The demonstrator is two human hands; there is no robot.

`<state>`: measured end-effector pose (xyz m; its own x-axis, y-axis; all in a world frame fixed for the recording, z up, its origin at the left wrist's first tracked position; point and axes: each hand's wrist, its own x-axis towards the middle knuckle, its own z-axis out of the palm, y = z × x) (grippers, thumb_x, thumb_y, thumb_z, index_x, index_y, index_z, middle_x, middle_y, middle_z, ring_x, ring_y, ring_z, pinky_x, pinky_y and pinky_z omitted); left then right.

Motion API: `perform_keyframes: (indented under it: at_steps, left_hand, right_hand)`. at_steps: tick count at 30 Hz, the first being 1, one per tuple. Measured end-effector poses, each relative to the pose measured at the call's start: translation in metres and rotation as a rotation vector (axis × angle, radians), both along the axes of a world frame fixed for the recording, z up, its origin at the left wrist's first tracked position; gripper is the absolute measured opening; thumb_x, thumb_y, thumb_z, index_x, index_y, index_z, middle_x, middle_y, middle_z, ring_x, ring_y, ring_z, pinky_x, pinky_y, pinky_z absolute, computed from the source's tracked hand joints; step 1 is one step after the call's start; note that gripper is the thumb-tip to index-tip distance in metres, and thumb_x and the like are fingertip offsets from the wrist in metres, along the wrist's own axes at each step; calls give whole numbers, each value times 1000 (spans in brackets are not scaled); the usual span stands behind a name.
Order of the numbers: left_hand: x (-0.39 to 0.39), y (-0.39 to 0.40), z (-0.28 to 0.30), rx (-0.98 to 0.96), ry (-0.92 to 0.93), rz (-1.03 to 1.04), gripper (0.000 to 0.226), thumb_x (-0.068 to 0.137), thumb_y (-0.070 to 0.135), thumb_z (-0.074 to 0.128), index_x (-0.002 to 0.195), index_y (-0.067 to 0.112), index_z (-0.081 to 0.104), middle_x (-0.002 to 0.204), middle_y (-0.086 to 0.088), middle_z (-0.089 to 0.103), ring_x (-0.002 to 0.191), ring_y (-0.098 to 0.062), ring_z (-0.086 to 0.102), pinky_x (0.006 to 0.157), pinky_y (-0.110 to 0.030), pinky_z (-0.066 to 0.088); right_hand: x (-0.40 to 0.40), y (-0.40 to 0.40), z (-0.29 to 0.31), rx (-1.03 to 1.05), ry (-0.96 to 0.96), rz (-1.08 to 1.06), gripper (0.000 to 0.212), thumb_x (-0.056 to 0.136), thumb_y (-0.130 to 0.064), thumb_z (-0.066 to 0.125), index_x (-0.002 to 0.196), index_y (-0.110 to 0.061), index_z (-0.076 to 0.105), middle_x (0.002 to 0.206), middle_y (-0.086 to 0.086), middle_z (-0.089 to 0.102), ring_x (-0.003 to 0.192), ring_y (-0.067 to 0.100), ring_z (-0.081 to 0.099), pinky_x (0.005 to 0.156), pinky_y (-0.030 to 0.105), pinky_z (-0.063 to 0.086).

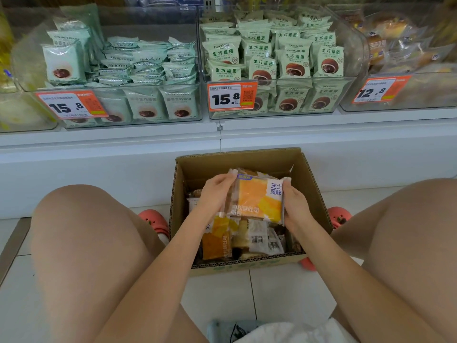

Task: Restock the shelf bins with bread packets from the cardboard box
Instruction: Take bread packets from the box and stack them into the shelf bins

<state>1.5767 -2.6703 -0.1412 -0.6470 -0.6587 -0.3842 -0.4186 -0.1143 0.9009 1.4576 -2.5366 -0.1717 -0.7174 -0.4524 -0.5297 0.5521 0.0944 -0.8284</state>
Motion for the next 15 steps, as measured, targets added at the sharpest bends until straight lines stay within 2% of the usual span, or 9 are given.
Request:
perform_keyframes:
  at_steps: [2,4,6,8,12,15]
  left_hand:
    - [1,2,-2,-124,-14,-12,33,99,44,38,101,22,62,92,2,68,81,-11,64,74,-25,50]
    - [0,2,-6,-160,-24,-8,36,101,40,35,95,20,63,88,0,69,83,-14,65,78,-28,50]
    - [-2,0,-10,-93,-15,43,36,101,38,36,99,18,66,95,-3,70,92,-19,66,89,-37,51]
    - [-4,-2,-14,-29,13,102,33,101,36,38,102,19,66,98,-5,71,96,-22,65,93,-45,50]
    - [-6,3,-8,20,65,174,35,101,35,38,96,15,66,96,-11,71,93,-26,68,91,-48,51]
    - [-5,2,1,100,117,278,39,101,35,40,97,7,66,96,-16,71,93,-32,68,91,-49,52]
  right_hand:
    - [1,0,1,25,79,28,37,99,-44,38,97,-18,64,99,10,71,93,25,68,85,42,54]
    - [-1,0,-1,-5,50,27,37,99,-43,38,101,-18,64,103,11,71,98,27,67,91,45,52]
    - [-3,-1,-5,-63,-41,-18,38,99,-42,40,113,-14,61,108,14,69,100,28,66,94,48,50]
    - [-2,0,-9,-85,-98,-72,41,99,-41,40,121,-11,57,110,15,68,98,26,66,93,48,50]
    - [-1,-3,-9,-91,-103,-85,39,99,-41,40,118,-12,57,106,12,69,94,24,67,89,45,52]
    - [-3,-3,5,-160,-64,55,41,98,-40,39,123,-12,56,113,13,67,103,26,65,91,45,52]
